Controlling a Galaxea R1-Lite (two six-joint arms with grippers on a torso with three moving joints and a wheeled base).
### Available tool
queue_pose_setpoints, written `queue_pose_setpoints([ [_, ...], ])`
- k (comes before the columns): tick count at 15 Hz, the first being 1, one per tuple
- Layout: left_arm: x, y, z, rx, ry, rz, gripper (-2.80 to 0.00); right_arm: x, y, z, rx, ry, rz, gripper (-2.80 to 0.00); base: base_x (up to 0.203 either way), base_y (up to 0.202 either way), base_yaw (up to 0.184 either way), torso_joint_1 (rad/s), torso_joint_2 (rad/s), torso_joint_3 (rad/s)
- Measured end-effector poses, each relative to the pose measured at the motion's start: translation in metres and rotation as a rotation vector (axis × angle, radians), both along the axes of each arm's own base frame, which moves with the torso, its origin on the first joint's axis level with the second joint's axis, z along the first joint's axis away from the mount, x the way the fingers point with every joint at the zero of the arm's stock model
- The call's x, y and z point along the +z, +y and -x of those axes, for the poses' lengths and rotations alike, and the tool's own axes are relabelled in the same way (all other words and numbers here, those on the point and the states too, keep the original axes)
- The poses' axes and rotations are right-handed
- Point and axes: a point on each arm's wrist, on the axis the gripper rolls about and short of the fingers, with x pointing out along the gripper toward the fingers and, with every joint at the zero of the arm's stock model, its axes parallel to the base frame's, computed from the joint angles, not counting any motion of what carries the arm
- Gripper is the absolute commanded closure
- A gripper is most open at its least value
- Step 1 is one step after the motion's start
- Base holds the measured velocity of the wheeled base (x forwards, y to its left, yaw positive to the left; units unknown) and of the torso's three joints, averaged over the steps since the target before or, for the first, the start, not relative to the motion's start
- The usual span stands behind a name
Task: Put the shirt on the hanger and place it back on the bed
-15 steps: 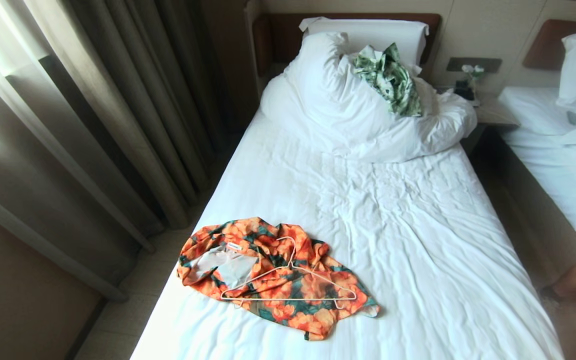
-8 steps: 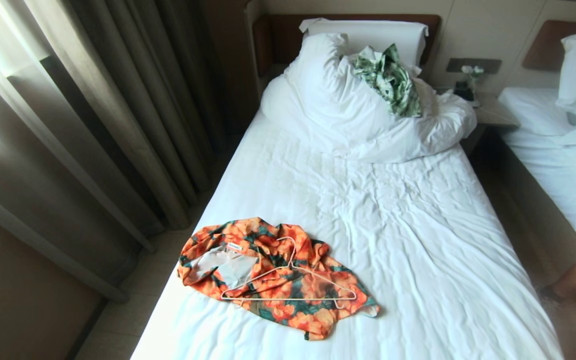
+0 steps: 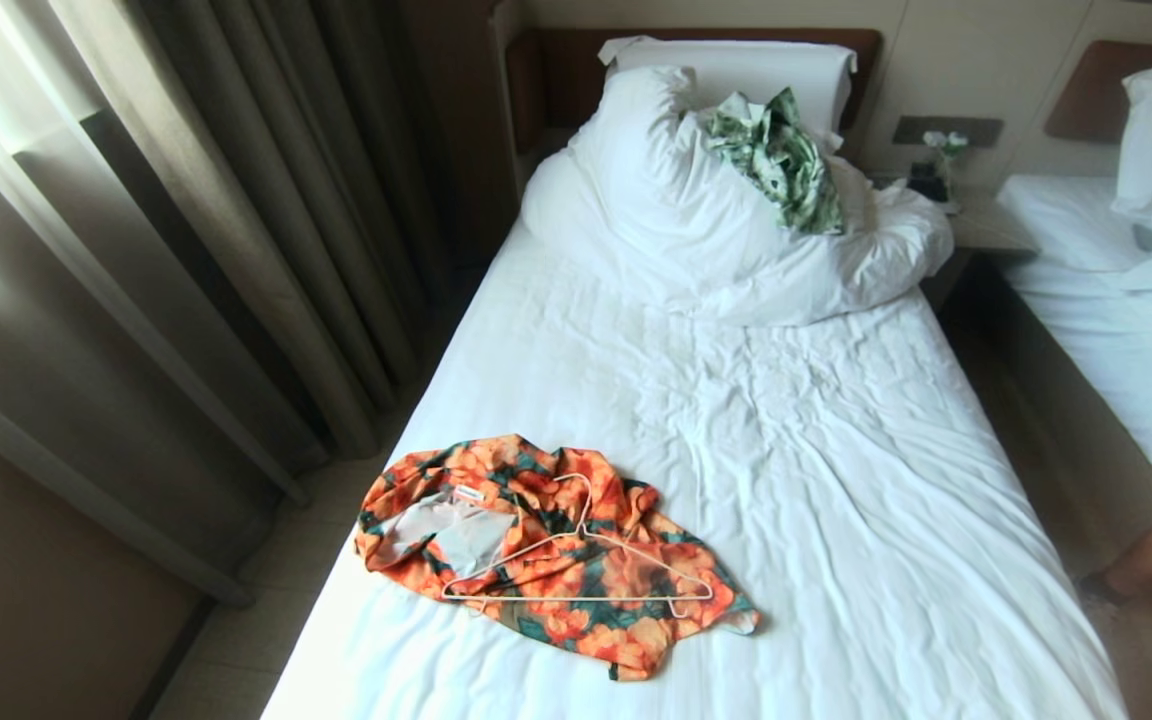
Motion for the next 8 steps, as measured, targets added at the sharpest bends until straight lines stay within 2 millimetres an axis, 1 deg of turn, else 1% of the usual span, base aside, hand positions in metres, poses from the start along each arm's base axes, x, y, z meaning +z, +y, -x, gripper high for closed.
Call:
queue_pose_setpoints([
  [3,-0.035,-0.001,-0.003,-0.069,0.080,-0.016,0.00,-0.028,0.001,0.006,-0.014,-0.015,0.007,0.00,0.000,0.000,0.000,0.000,0.00,0.000],
  [5,-0.056,-0.002,-0.009,-0.116,0.138,-0.024,0.00,-0.051,0.001,0.001,-0.034,-0.018,0.011,0.00,0.000,0.000,0.000,0.000,0.00,0.000],
  [6,-0.062,-0.003,-0.010,-0.137,0.152,-0.028,0.00,-0.062,0.001,-0.004,-0.054,-0.016,0.011,0.00,0.000,0.000,0.000,0.000,0.00,0.000],
  [8,-0.066,-0.003,-0.011,-0.165,0.153,-0.033,0.00,-0.082,0.000,-0.018,-0.084,-0.028,0.021,0.00,0.000,0.000,0.000,0.000,0.00,0.000],
])
